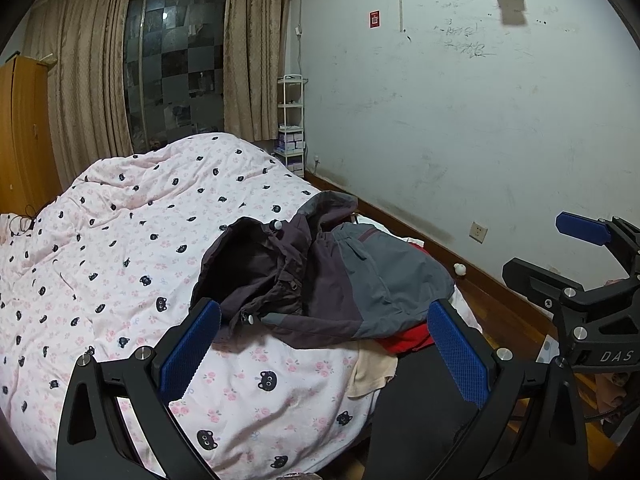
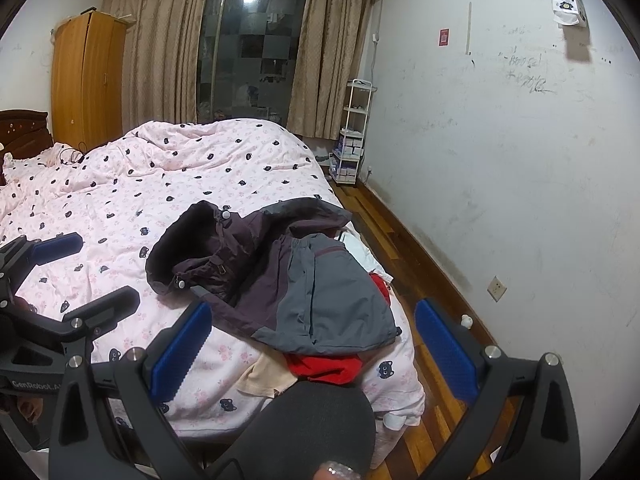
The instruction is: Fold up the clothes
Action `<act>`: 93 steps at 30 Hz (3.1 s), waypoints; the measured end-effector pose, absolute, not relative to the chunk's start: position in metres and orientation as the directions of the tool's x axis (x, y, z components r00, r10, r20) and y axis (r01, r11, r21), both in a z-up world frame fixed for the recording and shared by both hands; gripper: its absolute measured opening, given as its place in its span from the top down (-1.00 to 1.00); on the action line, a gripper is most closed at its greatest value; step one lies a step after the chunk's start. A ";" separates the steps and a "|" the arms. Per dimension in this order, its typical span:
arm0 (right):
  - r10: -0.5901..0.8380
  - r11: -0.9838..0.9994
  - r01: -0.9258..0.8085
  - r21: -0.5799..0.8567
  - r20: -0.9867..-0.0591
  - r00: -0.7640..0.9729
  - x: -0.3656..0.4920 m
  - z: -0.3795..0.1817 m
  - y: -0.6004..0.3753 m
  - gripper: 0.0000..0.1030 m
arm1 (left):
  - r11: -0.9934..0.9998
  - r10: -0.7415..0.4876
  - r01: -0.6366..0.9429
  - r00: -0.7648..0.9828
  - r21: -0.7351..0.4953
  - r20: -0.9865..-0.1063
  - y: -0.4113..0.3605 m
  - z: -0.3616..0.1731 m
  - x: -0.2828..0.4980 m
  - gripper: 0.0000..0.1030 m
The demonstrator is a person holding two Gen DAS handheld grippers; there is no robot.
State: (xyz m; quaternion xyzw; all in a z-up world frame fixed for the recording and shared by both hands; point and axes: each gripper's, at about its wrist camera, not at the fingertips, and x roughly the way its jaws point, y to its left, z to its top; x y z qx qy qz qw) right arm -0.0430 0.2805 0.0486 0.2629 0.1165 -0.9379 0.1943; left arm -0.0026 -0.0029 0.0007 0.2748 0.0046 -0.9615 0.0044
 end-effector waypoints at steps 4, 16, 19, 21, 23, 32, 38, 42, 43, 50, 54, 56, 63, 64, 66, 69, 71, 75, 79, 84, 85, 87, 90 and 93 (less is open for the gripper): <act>-0.310 -0.897 0.430 -0.106 -0.544 -0.780 -0.047 0.047 0.281 -1.00 | -1.000 -0.011 0.017 -0.846 -0.006 -0.533 -0.004 -0.002 -0.005 -0.99; -0.321 -0.891 0.445 -0.093 -0.565 -0.760 -0.061 0.037 0.276 -1.00 | -0.999 -0.013 0.027 -0.838 -0.017 -0.545 -0.010 -0.009 -0.018 -0.99; -0.322 -0.890 0.447 -0.088 -0.571 -0.755 -0.065 0.035 0.275 -1.00 | -0.999 -0.013 0.029 -0.835 -0.020 -0.550 -0.010 -0.011 -0.022 -0.99; -0.324 -0.890 0.448 -0.085 -0.574 -0.752 -0.068 0.033 0.275 -1.00 | -0.999 -0.014 0.030 -0.834 -0.019 -0.552 -0.010 -0.012 -0.024 -0.99; -0.327 -0.889 0.451 -0.081 -0.577 -0.748 -0.071 0.032 0.275 -1.00 | -0.999 -0.013 0.030 -0.833 -0.021 -0.553 -0.010 -0.012 -0.026 -0.99; -0.329 -0.891 0.450 -0.066 -0.589 -0.738 -0.084 0.025 0.275 -1.00 | -0.999 -0.012 0.030 -0.828 -0.024 -0.561 -0.011 -0.015 -0.034 -0.99; -0.329 -0.891 0.451 -0.061 -0.597 -0.732 -0.091 0.021 0.273 -1.00 | -0.999 -0.011 0.033 -0.822 -0.028 -0.570 -0.013 -0.019 -0.040 -0.99; -0.329 -0.890 0.452 -0.060 -0.602 -0.727 -0.095 0.018 0.271 -1.00 | -0.999 -0.009 0.035 -0.817 -0.035 -0.576 -0.015 -0.021 -0.043 -0.99; -0.328 -0.890 0.452 -0.060 -0.604 -0.726 -0.096 0.017 0.271 -1.00 | -0.999 -0.009 0.036 -0.816 -0.036 -0.578 -0.016 -0.022 -0.044 -0.99; -0.329 -0.889 0.455 -0.055 -0.617 -0.715 -0.103 0.010 0.268 -1.00 | -0.998 -0.008 0.041 -0.806 -0.042 -0.591 -0.018 -0.029 -0.050 -0.99; -0.332 -0.887 0.460 -0.050 -0.623 -0.709 -0.106 0.007 0.266 -1.00 | -0.998 -0.012 0.049 -0.801 -0.045 -0.599 -0.022 -0.033 -0.053 -0.99; -0.335 -0.885 0.463 -0.047 -0.626 -0.704 -0.108 0.005 0.265 -1.00 | -0.997 -0.017 0.055 -0.799 -0.046 -0.600 -0.023 -0.035 -0.054 -0.99; -0.352 -0.877 0.479 -0.028 -0.642 -0.681 -0.117 -0.009 0.257 -1.00 | -0.984 0.022 0.096 -0.764 -0.147 -0.645 -0.043 -0.075 -0.071 -0.99; -0.354 -0.876 0.481 -0.024 -0.645 -0.677 -0.118 -0.011 0.256 -1.00 | -0.978 0.043 0.104 -0.752 -0.182 -0.658 -0.047 -0.084 -0.075 -0.99; -0.358 -0.874 0.486 -0.020 -0.651 -0.670 -0.121 -0.015 0.255 -1.00 | -0.952 0.106 0.122 -0.730 -0.281 -0.675 -0.055 -0.102 -0.081 -0.99; -0.356 -0.873 0.487 -0.019 -0.656 -0.665 -0.125 -0.020 0.257 -1.00 | -0.897 0.171 0.176 -0.708 -0.405 -0.685 -0.065 -0.130 -0.092 -0.99; -0.356 -0.875 0.484 -0.013 -0.660 -0.662 -0.128 -0.022 0.259 -1.00 | -0.857 0.202 0.216 -0.695 -0.468 -0.690 -0.071 -0.147 -0.100 -0.99; -0.356 -0.878 0.478 0.001 -0.668 -0.653 -0.134 -0.027 0.265 -1.00 | -0.815 0.199 0.281 -0.687 -0.507 -0.699 -0.078 -0.170 -0.115 -0.99; -0.354 -0.882 0.472 0.012 -0.678 -0.644 -0.139 -0.033 0.270 -1.00 | -0.797 0.166 0.310 -0.712 -0.519 -0.682 -0.084 -0.186 -0.131 -0.99; -0.350 -0.884 0.467 0.021 -0.693 -0.631 -0.145 -0.040 0.274 -1.00 | -0.741 0.178 0.340 -0.732 -0.579 -0.658 -0.090 -0.203 -0.146 -0.99; -0.348 -0.884 0.466 0.021 -0.694 -0.630 -0.146 -0.041 0.274 -1.00 | -0.724 0.182 0.350 -0.734 -0.594 -0.655 -0.092 -0.206 -0.148 -0.99; -0.345 -0.886 0.464 0.020 -0.698 -0.628 -0.147 -0.043 0.275 -1.00 | -0.713 0.187 0.357 -0.733 -0.604 -0.654 -0.092 -0.210 -0.152 -0.99; -0.342 -0.887 0.461 0.024 -0.705 -0.621 -0.150 -0.047 0.276 -1.00 | -0.727 0.170 0.345 -0.748 -0.593 -0.642 -0.091 -0.212 -0.155 -0.98; -0.342 -0.886 0.463 0.030 -0.715 -0.610 -0.151 -0.052 0.275 -1.00 | -0.740 0.169 0.328 -0.755 -0.587 -0.634 -0.090 -0.216 -0.157 -0.88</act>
